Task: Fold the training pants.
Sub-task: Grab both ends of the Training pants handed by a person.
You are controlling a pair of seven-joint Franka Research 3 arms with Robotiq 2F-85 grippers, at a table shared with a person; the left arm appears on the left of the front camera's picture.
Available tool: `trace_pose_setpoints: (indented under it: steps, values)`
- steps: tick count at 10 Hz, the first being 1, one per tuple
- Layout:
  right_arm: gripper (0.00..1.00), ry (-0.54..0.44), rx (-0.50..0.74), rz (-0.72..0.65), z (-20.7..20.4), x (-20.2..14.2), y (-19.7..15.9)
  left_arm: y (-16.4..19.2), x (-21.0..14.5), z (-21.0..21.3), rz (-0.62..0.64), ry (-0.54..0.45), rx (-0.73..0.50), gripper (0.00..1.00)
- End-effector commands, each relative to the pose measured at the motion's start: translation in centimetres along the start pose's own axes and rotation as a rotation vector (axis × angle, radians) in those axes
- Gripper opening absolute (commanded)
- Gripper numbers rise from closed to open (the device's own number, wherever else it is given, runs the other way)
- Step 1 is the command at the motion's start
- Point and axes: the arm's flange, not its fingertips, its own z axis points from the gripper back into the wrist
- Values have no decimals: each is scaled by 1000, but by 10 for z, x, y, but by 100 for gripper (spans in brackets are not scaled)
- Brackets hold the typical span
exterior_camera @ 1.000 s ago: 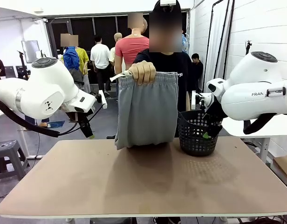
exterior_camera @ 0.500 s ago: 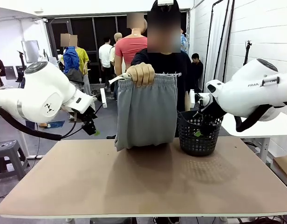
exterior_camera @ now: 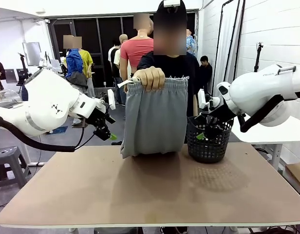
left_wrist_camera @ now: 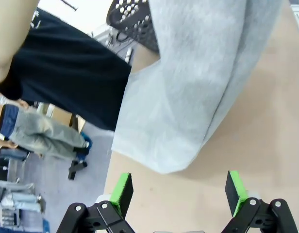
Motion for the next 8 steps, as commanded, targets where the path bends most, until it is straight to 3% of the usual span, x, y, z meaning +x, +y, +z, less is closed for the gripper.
trace_pose_setpoints:
  steps: [1, 4, 8]
  values:
    - [100, -88, 0, 21, -14, -7, -9, 13, -5, -10, -21, -77, -74, 100]
    - [100, -200, 29, -5, -18, -6, -10, 8, 3, -8, -10, -141, -77, 100]
    - [100, -237, 70, -39, -21, -6, -11, 8, 6, -10, -13, -275, -147, 100]
